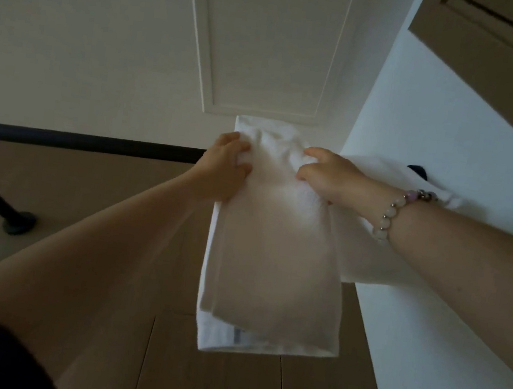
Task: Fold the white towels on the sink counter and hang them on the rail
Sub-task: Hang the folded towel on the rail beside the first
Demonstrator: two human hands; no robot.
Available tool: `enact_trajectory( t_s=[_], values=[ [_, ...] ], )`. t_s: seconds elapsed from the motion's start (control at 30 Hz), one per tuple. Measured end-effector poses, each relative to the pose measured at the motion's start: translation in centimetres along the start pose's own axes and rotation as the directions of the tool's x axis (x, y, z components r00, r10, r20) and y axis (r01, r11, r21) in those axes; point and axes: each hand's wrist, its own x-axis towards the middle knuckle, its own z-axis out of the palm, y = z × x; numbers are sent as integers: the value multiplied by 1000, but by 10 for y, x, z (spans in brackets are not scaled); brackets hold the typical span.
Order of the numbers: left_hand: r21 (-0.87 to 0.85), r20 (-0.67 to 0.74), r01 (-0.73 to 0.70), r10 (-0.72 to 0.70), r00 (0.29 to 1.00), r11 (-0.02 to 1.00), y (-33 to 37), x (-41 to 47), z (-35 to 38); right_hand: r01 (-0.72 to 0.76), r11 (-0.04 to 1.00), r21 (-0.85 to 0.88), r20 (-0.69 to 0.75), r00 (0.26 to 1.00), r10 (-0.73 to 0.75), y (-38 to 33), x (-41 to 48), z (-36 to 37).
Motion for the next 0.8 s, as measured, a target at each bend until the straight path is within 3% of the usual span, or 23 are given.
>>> enact_trajectory(
  t_s=[0.13,0.27,0.4,0.47,0.57,0.63,0.7,0.77,0.8],
  values=[
    [45,29,-16,14,999,999,-1,19,6,-45,996,79,-7,999,46,0,10,8],
    [7,3,75,-75,997,997,-1,28,9,-66,973,221,-84,993,87,13,-3,13],
    [-3,-3,107,-107,994,994,3,25,5,2,922,388,-136,989,55,16,-15,20],
    [-84,-41,113,-117,992,990,6,13,-1,-3,921,391,-167,983,74,10,-10,18],
    [-363,-124,205,-265,956,909,10,-16,-9,-47,929,366,-171,978,117,0,2,17],
    [-545,-52,309,-399,916,779,6,-35,-13,-63,926,371,-158,979,130,-6,9,18],
    [-607,150,456,-470,870,651,3,-52,-14,-81,927,366,-159,976,147,-11,13,19],
    [-539,274,553,-488,829,635,1,-61,-13,-104,933,343,-143,976,162,-16,14,21],
    [-510,269,554,-490,829,658,-1,-61,-12,-118,933,340,-141,975,174,-16,12,24]
  ],
)
